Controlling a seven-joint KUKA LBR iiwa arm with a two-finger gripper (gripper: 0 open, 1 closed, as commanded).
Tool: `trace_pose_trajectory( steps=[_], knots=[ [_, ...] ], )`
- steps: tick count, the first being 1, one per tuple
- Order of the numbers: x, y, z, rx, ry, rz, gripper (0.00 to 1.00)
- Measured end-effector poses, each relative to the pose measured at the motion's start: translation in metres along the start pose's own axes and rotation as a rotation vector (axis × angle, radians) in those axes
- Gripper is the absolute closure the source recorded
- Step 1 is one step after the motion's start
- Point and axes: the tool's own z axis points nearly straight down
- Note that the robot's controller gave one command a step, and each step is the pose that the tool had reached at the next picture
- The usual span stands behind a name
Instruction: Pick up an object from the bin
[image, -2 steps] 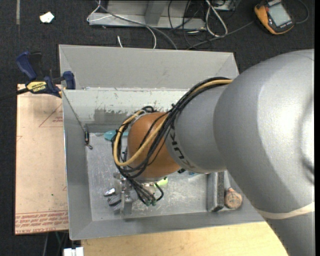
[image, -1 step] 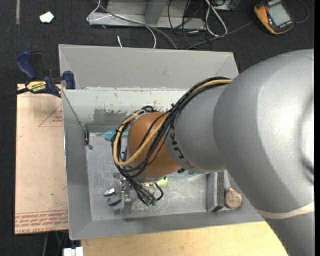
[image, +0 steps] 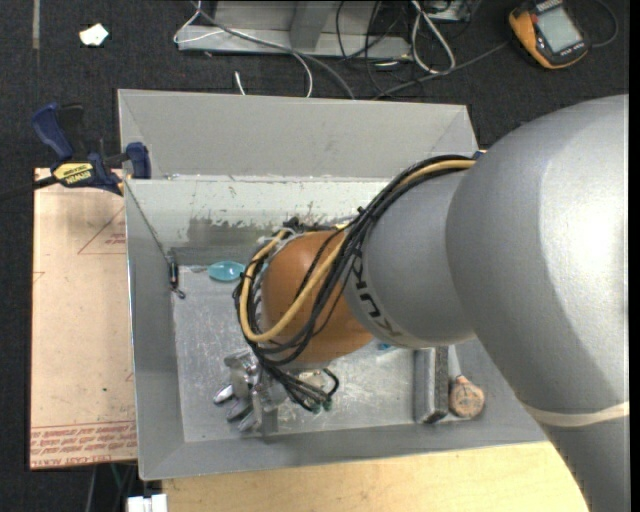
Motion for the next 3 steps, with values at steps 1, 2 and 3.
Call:
trace_pose_trajectory(
  steps=[1,2,3],
  knots=[
    [0.002,0.0,-0.063,0.001,0.008,0.151,1.0],
    [-0.002,-0.01,-0.095,0.0,0.005,0.09,1.0],
    [-0.035,0.007,-0.037,-0.001,-0.004,0.041,1.0]
  ],
)
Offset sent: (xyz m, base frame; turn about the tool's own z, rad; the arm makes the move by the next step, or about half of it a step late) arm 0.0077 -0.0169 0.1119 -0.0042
